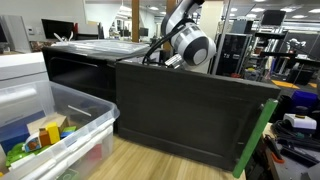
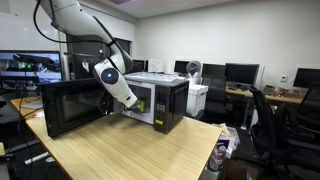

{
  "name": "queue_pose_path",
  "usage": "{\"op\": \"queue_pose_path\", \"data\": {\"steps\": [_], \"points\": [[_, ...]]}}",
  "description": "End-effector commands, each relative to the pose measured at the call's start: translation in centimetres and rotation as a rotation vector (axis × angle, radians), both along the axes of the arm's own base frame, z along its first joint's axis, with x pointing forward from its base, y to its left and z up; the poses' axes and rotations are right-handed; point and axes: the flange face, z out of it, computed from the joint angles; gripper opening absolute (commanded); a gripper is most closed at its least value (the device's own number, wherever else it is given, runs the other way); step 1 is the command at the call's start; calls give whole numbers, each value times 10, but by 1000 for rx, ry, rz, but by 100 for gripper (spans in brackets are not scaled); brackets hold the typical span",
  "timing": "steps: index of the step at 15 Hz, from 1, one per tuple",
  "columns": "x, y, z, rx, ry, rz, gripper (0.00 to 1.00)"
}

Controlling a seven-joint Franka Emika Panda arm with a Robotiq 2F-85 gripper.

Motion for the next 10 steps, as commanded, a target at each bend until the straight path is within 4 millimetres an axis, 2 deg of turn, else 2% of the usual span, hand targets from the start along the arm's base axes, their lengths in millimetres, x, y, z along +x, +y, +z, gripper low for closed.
{"op": "queue_pose_path", "data": {"steps": [1, 10], "points": [[-21, -15, 19, 22, 22, 2, 0], [-42, -36, 48, 12, 57, 20, 0]]}}
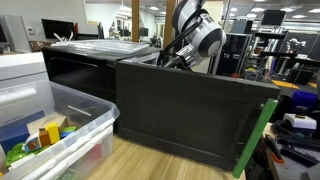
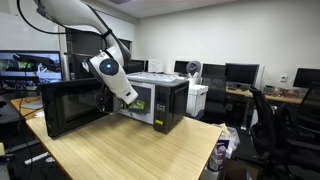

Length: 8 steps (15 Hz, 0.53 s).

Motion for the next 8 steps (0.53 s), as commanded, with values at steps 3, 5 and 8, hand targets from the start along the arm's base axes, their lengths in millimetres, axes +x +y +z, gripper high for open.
{"op": "queue_pose_path", "data": {"steps": [3, 5, 8], "points": [[-22, -10, 28, 16, 21, 29, 0], [-26, -14, 34, 13, 29, 35, 0], [-31, -16, 45, 25, 37, 39, 0]]}}
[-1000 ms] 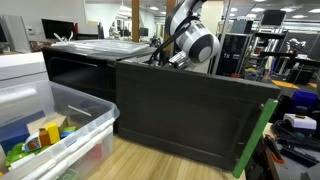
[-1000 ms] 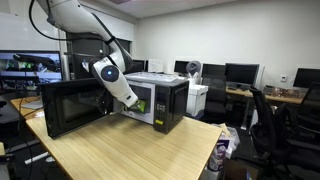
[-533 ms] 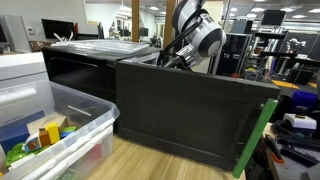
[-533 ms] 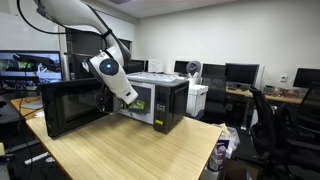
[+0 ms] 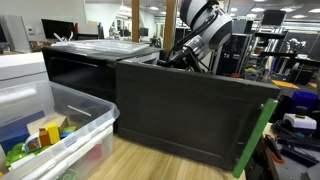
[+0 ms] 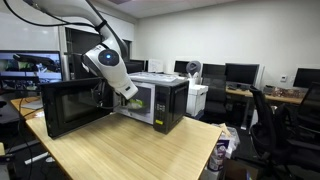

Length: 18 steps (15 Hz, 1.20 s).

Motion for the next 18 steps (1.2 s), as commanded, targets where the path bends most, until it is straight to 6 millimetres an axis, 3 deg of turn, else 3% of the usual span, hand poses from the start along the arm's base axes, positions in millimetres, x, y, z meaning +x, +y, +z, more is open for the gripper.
{"op": "queue_pose_path", "data": {"steps": [1, 12, 18], "points": [[-15, -2, 21, 41, 6, 8, 0], [-29, 4, 51, 91, 10, 36, 0], [-32, 10, 79, 116, 16, 27, 0]]}}
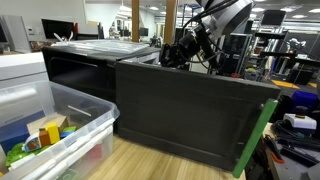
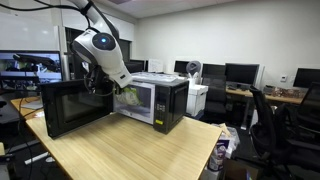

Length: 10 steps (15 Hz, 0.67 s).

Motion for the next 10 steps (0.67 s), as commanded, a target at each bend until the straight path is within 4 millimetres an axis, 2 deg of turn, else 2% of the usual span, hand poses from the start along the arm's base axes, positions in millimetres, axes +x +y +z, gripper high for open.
{"op": "queue_pose_path", "data": {"steps": [1, 10], "points": [[-11, 3, 28, 26, 18, 2, 0], [-19, -9, 88, -18, 126, -14, 0]]}}
